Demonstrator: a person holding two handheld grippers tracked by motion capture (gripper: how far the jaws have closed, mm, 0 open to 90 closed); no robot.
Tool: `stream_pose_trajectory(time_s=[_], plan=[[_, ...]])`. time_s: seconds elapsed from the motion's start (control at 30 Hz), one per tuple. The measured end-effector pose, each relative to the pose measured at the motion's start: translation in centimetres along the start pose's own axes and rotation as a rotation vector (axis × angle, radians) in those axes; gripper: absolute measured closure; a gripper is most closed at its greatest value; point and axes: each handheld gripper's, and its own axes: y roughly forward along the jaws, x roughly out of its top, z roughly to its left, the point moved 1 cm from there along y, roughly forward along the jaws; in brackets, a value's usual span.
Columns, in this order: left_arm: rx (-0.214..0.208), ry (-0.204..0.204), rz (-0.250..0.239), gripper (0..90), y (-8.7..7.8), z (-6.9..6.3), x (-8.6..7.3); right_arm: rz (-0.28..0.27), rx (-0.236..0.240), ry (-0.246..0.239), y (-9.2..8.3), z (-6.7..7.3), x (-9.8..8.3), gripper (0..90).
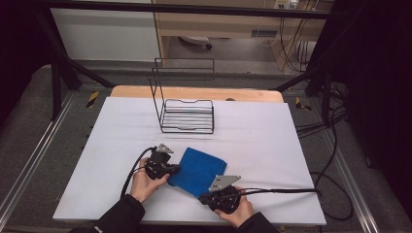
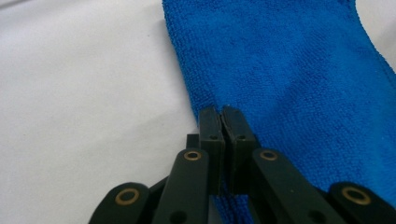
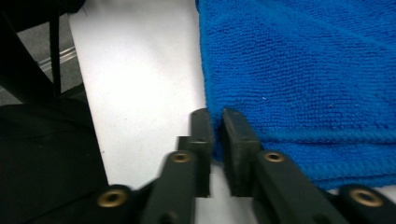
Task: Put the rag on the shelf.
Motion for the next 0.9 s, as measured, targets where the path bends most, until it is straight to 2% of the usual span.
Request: stream_pose_trajectory(time_s=[0.17, 0.33, 0.37, 0.4, 0.5, 0.53, 0.57, 0.6, 0.63, 0.7, 0.73, 0.77, 0.8, 0.83, 0.9], plan=[[-0.010, -0.009, -0.003, 87.6, -0.1, 0.1, 0.0, 0.020, 0.027, 0.012, -0.5, -0.3, 0.4, 89.6], [-0.029, -0.028, -0.016, 87.9, -0.8, 0.0, -0.1, 0.001, 0.060, 0.032, -2.6, -0.9, 0.9, 89.7], [-0.039, -0.032, -0.017, 87.9, -0.9, -0.1, -0.2, 0.005, 0.068, 0.044, -3.6, -1.2, 0.9, 89.8], [-0.048, -0.035, -0.020, 87.9, -1.1, -0.3, -0.3, 0.005, 0.068, 0.044, -3.6, -1.2, 0.9, 89.8], [-0.038, -0.029, -0.023, 87.9, -1.7, -1.1, -0.7, 0.023, 0.059, 0.054, -4.5, -1.6, 0.6, 89.2], [-0.023, -0.018, -0.021, 87.8, -1.8, -1.4, -0.9, 0.050, 0.078, 0.072, -4.5, -1.9, 0.2, 84.7], [-0.001, -0.011, -0.021, 87.7, -1.7, -1.7, -1.0, 0.050, 0.071, 0.070, -4.4, -2.1, 0.1, 77.3], [0.004, -0.005, -0.017, 87.6, -1.7, -1.8, -1.2, 0.050, 0.071, 0.070, -4.4, -2.1, 0.1, 77.3], [0.001, -0.010, -0.019, 87.6, -1.6, -1.8, -1.3, 0.023, 0.078, 0.094, -4.6, -2.3, 0.1, 71.9], [0.006, 0.001, -0.016, 87.4, -1.5, -1.8, -1.4, -0.041, 0.045, 0.107, -5.0, -2.6, 0.2, 60.4], [0.007, -0.001, -0.019, 87.4, -1.5, -1.8, -1.5, -0.058, 0.018, 0.122, -5.2, -2.8, 0.3, 58.1], [0.006, -0.003, -0.019, 87.4, -1.5, -1.8, -1.6, -0.058, 0.018, 0.122, -5.2, -2.8, 0.3, 58.1], [0.006, -0.008, -0.021, 87.4, -1.4, -1.9, -1.7, -0.062, -0.027, 0.143, -5.1, -3.1, 0.2, 52.4], [0.006, -0.003, -0.018, 87.3, -1.5, -1.9, -1.7, -0.041, -0.101, 0.176, -4.6, -3.7, -0.3, 51.7], [0.011, -0.012, -0.023, 87.5, -1.6, -2.0, -1.8, -0.022, -0.129, 0.217, -3.7, -4.1, -0.8, 49.8]])
